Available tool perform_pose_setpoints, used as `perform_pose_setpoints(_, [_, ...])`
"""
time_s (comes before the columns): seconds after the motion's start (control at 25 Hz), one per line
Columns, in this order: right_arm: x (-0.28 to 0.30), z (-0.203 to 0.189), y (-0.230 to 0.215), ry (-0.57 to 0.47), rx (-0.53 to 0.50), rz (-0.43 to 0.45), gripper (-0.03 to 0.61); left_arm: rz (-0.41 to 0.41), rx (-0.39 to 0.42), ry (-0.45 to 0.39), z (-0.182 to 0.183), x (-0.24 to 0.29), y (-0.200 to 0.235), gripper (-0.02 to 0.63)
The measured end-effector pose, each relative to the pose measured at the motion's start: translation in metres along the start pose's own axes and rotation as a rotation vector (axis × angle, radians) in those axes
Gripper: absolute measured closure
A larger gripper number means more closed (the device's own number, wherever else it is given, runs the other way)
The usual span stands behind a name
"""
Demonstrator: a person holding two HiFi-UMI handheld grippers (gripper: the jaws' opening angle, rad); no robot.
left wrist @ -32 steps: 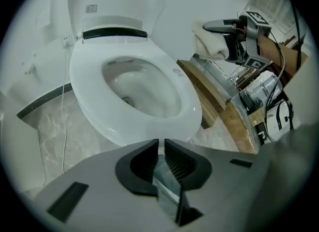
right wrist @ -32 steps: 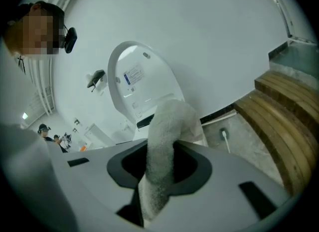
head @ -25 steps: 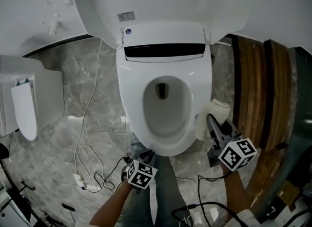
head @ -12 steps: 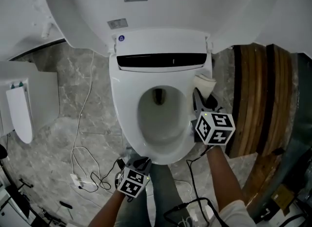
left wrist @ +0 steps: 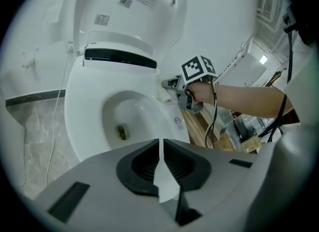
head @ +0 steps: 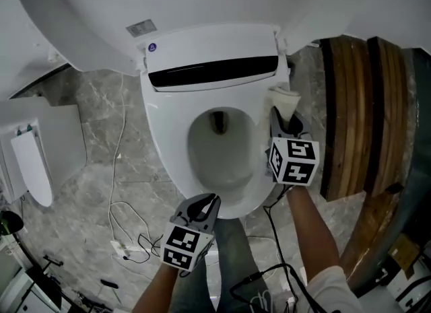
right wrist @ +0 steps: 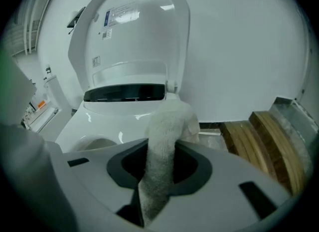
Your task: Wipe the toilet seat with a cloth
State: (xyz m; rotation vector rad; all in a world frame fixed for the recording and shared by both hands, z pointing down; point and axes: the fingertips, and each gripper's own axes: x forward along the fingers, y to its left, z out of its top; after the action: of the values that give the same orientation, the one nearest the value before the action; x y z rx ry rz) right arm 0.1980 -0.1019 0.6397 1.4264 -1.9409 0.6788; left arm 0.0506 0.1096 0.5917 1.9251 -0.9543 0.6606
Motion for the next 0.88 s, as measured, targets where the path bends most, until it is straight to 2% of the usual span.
perform_pose_setpoints(0.16, [-0.020,-0.026,-0.006,0.033,0.028,0.010,0.482,-0.032,0.048,0.012,-0.006,-0.004,-0.007,0.574])
perform_pose_setpoints(0.48, [-0.070,-0.097,0.011,0.092,0.066,0.052,0.482,-0.051,0.052,0.020,-0.032,-0.029,0.007,0.574])
perform_pose_setpoints(0.68, [-0.106,-0.143,0.032,0.137,0.105,0.058,0.482,-0.041,0.037,0.016,-0.045,-0.038,0.027,0.574])
perform_pose_setpoints(0.88, [-0.144,-0.194,0.078,0.169,0.160,0.134,0.482,-0.053,-0.022,0.006,-0.051,-0.043,0.038,0.574])
